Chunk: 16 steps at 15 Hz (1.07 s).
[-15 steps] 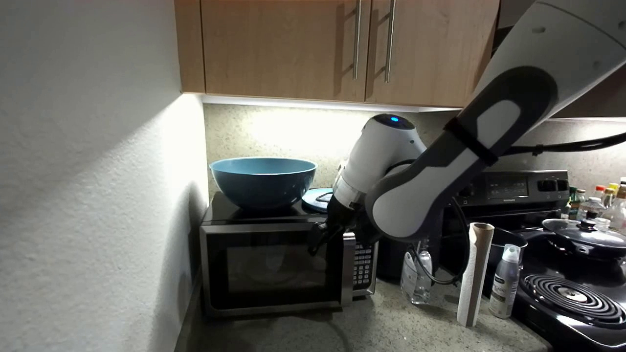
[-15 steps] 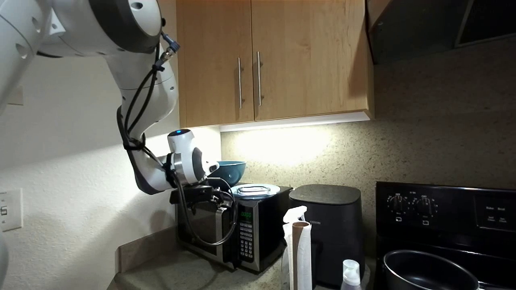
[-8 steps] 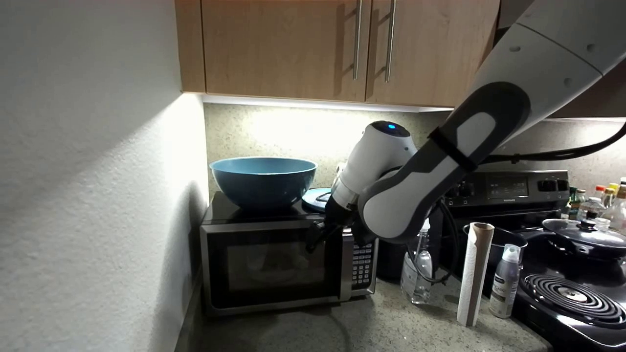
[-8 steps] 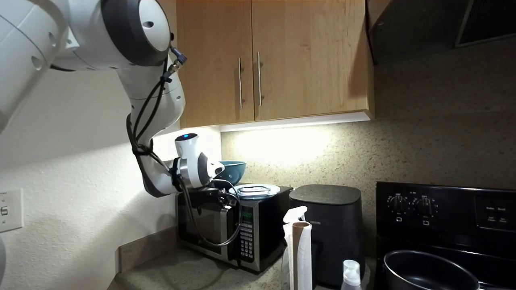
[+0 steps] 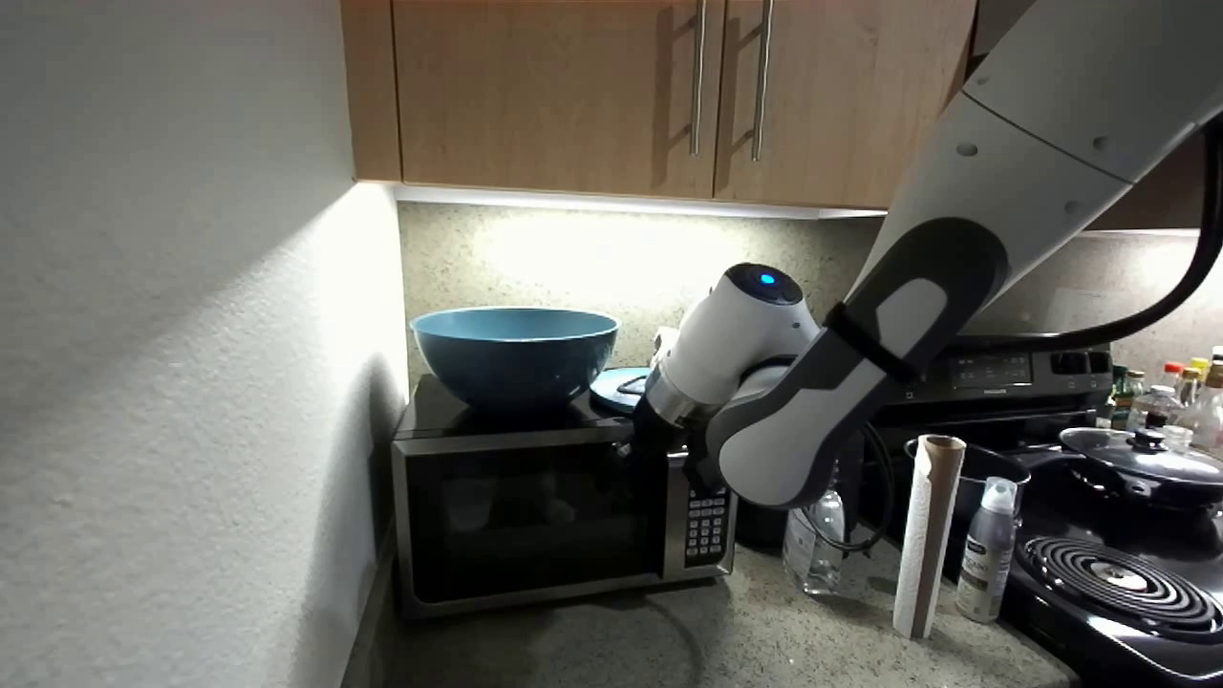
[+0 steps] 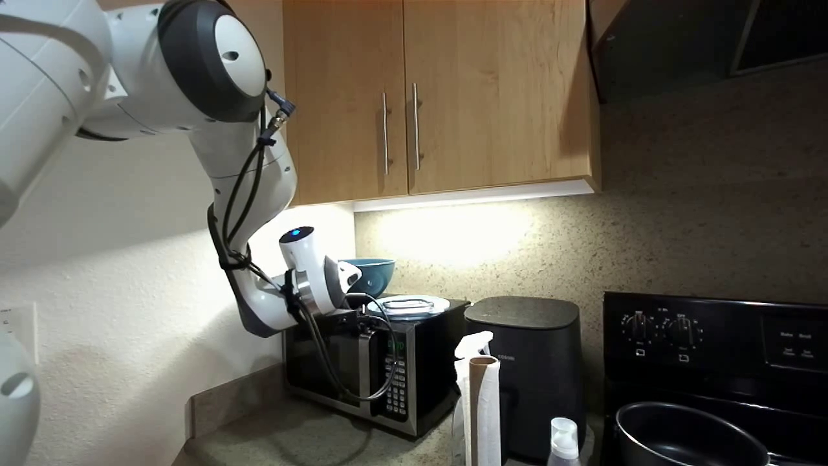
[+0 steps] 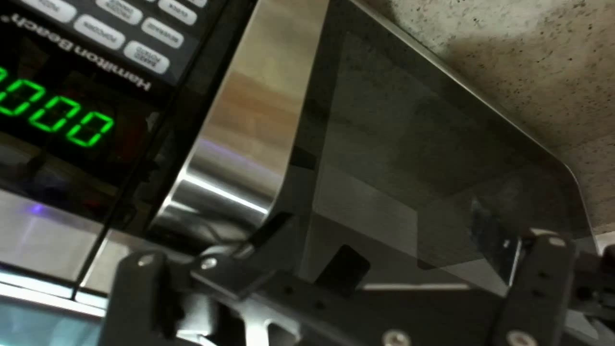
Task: Close the microwave door
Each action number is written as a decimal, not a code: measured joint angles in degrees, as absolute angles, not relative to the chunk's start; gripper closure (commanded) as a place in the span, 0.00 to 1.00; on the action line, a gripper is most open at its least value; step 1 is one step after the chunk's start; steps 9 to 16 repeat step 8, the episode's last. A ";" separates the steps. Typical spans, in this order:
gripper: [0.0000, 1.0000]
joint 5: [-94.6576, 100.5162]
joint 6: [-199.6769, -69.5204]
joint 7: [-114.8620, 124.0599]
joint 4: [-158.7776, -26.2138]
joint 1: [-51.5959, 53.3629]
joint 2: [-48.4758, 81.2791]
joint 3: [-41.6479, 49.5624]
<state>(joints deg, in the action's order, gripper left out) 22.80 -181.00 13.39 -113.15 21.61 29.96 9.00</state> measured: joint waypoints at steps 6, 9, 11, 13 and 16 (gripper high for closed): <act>0.00 22.78 -180.50 13.40 -112.94 21.19 29.96 8.52; 0.00 22.78 -180.50 13.40 -112.94 21.18 29.96 8.52; 0.00 22.78 -180.50 13.40 -112.94 21.18 29.96 8.52; 0.00 22.78 -180.50 13.40 -112.94 21.18 29.96 8.52; 0.00 22.78 -180.50 13.40 -112.94 21.18 29.96 8.52</act>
